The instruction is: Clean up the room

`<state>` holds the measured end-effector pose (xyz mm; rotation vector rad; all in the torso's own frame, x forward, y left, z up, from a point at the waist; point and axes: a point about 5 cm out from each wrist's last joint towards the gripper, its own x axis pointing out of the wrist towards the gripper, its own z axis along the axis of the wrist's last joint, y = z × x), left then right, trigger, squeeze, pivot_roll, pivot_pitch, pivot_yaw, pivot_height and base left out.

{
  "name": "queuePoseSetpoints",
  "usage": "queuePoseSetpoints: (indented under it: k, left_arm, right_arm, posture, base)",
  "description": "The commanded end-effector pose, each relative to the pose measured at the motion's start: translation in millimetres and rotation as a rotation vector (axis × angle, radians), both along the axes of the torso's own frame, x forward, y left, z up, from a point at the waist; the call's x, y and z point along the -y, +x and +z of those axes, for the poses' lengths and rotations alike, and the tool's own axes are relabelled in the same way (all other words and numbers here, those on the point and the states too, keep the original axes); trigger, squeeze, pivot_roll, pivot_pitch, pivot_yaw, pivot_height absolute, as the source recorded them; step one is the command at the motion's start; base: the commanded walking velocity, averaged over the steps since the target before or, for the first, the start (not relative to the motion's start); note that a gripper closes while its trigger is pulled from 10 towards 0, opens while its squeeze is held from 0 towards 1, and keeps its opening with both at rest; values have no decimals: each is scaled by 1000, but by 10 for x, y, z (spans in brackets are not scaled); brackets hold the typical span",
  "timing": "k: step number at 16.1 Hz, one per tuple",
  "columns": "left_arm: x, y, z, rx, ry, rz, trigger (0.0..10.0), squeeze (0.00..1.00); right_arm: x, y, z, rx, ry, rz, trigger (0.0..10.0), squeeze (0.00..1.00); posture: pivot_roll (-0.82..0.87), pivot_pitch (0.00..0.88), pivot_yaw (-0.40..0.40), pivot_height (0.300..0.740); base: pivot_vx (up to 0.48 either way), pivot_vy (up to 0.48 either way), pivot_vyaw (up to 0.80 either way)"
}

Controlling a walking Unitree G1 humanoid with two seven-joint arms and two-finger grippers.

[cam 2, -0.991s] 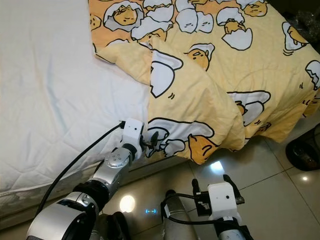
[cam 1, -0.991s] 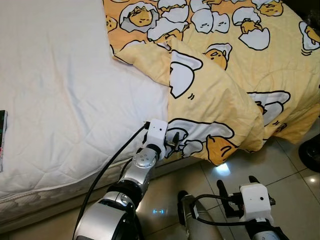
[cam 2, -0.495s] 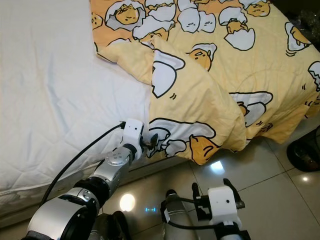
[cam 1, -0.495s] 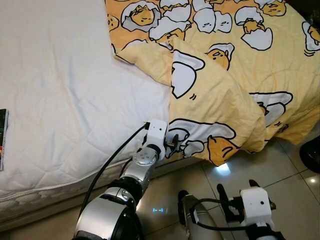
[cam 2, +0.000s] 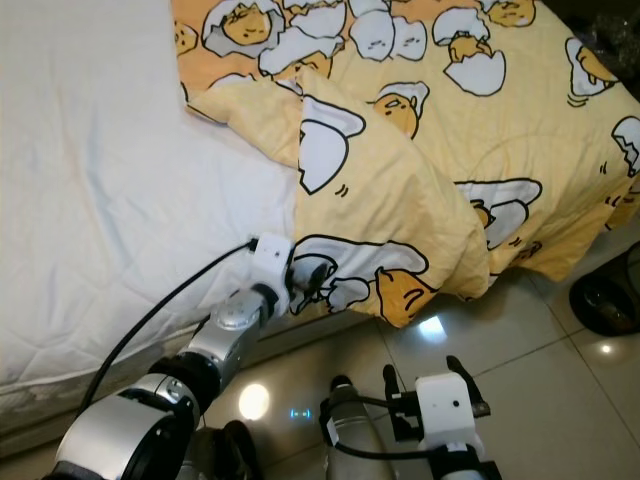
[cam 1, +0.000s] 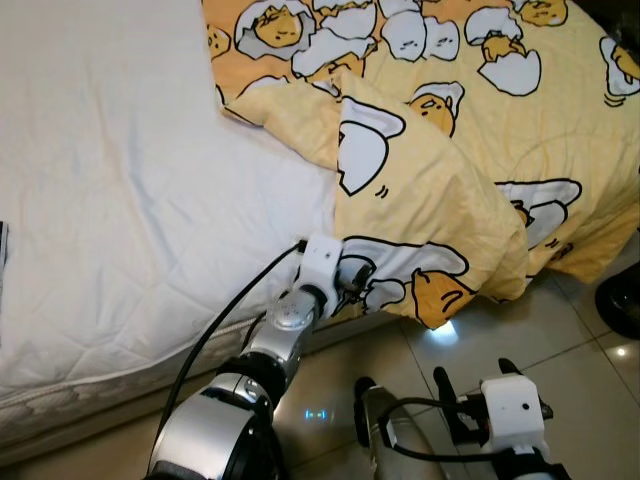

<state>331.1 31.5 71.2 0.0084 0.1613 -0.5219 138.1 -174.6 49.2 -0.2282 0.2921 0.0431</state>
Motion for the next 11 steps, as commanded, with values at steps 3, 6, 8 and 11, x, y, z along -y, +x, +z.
queuePoseSetpoints:
  k: [3,6,8,11]
  left_arm:
    - [321,-372,107,141,-229,-37,10000,0]
    - [45,-349,48,165,-161,80,10000,0]
    - [-8,-334,2,161,-93,109,10000,0]
    - [-160,-290,-163,99,39,208,10000,0]
  right_arm:
    - [44,-7,-25,-28,-11,-33,10000,0]
    - [-18,59,-34,-6,4,11,10000,0]
    - [-14,100,-25,4,1,10,10000,0]
    - [-5,133,-21,9,-3,6,10000,0]
  posture:
    - [-376,270,36,719]
    - [-353,251,28,719]
    - [-353,247,25,719]
    - [-359,255,21,719]
  base:
    - [0,0,-756]
    - [0,0,-625]
    - [0,0,0]
    - [0,0,0]
